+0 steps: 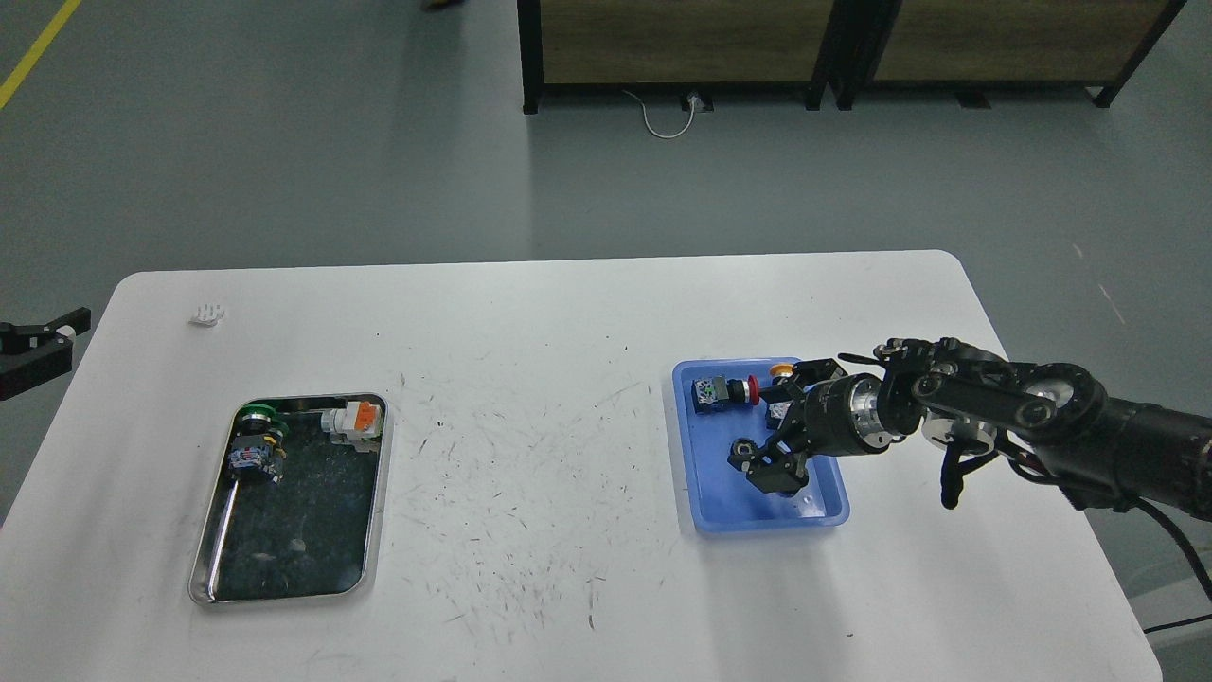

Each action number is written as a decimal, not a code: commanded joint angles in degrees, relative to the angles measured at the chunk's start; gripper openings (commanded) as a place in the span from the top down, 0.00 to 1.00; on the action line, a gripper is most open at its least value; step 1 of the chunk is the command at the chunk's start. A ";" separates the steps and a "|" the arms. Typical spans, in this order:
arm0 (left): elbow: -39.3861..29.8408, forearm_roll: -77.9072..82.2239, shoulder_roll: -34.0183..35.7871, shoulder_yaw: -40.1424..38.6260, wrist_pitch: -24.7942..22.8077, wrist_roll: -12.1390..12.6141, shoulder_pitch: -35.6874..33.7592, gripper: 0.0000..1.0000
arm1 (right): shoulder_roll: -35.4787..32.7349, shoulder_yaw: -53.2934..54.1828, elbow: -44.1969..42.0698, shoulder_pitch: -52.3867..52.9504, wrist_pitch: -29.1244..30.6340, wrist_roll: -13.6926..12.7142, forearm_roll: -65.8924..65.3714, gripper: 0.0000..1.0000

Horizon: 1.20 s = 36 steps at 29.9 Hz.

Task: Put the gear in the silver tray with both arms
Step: 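Reach the right gripper into the blue tray and grasp a black gear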

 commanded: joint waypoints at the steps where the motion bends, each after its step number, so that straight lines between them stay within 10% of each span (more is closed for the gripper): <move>1: 0.00 -0.03 0.21 -0.40 -0.01 0.02 -0.05 0.01 | 1.69 -0.17 -0.99 -0.85 -0.08 0.44 -1.11 0.01; 36: 0.00 0.06 1.18 -1.19 0.08 -0.06 -0.40 0.01 | 3.27 2.56 -6.71 -5.42 -1.40 3.69 -4.71 0.27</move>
